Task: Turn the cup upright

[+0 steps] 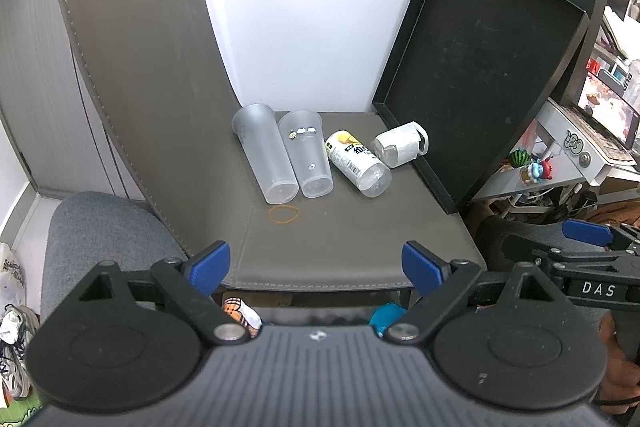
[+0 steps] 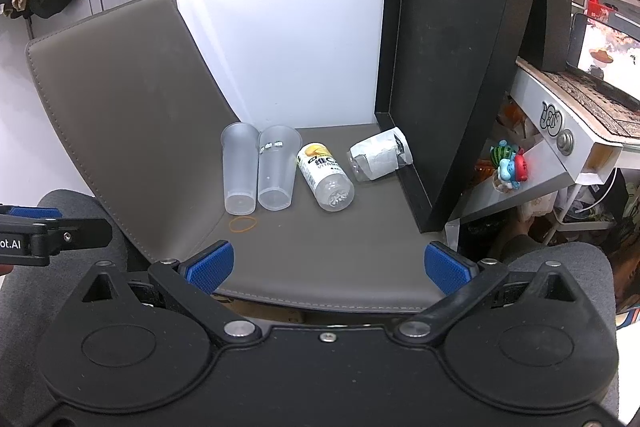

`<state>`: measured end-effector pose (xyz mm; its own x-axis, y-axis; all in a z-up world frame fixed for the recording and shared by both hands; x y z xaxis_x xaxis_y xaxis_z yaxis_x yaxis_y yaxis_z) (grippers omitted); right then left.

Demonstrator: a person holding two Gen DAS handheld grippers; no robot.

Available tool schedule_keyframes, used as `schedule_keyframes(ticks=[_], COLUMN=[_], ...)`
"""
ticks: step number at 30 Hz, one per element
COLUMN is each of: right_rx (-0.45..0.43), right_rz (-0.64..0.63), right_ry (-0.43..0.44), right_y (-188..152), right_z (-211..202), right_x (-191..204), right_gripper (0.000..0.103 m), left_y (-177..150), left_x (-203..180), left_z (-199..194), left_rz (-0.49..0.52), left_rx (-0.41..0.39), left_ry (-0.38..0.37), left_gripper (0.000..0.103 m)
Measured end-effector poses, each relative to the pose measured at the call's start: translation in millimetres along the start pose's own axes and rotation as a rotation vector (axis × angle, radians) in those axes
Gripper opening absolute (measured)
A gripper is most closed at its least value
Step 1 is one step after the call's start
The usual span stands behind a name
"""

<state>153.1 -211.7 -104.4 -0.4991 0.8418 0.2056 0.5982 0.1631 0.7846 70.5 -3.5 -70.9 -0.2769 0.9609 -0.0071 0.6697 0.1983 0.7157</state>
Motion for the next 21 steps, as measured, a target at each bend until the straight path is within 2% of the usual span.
schedule_keyframes(ticks=[21], right_rx=[0.019], right_rz=[0.002], right_ry=[-0.01], right_y=[-3.4], right_z=[2.8], right_x=[-1.9], right_gripper=[0.103], left_y=[1.2], left_x=[-0.2], left_z=[2.1], left_rz=[0.005], left_rx=[0.007], left_ry=[0.0], left_gripper=[0.092])
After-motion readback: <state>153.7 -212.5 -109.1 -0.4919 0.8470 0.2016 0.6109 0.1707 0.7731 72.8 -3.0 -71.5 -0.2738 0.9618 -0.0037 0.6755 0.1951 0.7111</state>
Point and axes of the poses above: each gripper's, at about its wrist camera, not at the fingertips, and z roughly the way its jaws point, x to its left, y to its top, the point moved 10 cm from there along z, roughly the way its jaws point, and after that the axes turned 11 degrees about y, right-handed, at the moved point
